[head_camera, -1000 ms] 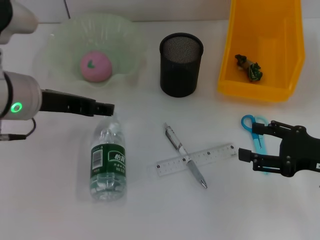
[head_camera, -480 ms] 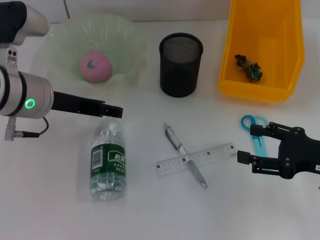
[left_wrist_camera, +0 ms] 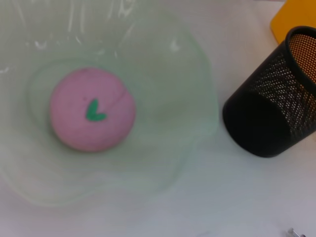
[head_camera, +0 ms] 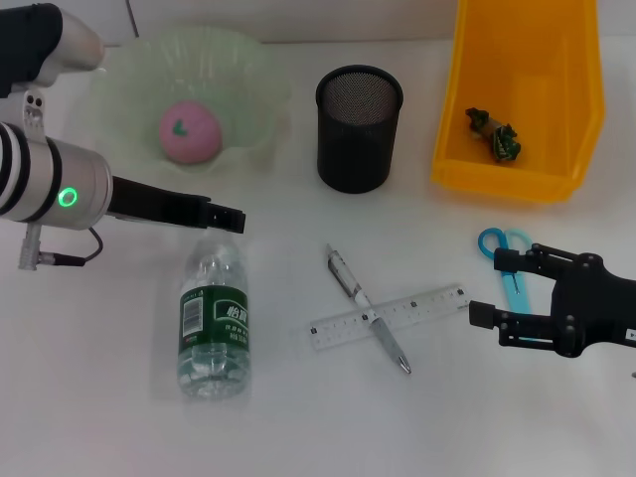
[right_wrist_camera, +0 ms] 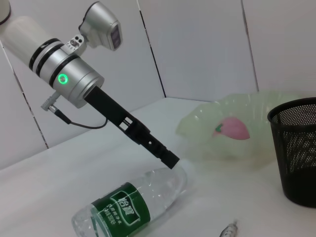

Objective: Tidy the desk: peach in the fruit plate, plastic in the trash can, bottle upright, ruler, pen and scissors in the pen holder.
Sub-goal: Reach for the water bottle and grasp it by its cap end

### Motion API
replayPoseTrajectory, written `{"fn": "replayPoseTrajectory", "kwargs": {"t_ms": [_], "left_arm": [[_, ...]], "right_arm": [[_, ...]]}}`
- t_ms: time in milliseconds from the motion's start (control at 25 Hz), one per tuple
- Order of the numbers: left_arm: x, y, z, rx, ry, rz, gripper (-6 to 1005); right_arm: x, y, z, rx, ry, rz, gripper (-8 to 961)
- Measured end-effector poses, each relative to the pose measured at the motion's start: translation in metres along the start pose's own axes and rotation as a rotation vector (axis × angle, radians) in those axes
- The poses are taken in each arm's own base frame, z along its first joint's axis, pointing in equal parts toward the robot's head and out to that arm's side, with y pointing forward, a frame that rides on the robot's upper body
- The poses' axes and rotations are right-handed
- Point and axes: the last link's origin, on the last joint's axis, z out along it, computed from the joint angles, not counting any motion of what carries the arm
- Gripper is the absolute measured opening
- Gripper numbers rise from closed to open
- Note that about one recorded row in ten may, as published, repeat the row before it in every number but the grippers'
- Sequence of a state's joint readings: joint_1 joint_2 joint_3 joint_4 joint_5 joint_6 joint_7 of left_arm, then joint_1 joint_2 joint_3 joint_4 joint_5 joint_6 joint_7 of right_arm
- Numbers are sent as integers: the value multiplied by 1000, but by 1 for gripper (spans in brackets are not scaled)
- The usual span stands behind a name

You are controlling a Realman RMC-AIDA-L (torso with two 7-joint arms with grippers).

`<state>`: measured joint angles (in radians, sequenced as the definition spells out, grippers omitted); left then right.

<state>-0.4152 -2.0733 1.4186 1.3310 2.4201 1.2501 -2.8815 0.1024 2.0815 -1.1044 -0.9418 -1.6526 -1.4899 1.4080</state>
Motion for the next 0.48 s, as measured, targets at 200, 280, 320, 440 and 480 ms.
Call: {"fn": "replayPoseTrajectory", "kwargs": {"t_ms": [200,280,320,440,480], "left_arm": [[3,-5,3,0,-8,-27,822],[5,-5,5,-4,-18,-33,822],[5,-6,6,-5,-22,-34,822],[5,-7,11,-5,-35,-42,822],[5,-8,13,-4,-39,-46,821]], "right_arm": [[-1,0,0,-2,-1,1,841],[-1,0,1,-3,0,2,841],[-1,0,1,-3,0,3,841],[-1,0,1,-3,0,12,841],[-1,0,1,-4,0,16,841]]}}
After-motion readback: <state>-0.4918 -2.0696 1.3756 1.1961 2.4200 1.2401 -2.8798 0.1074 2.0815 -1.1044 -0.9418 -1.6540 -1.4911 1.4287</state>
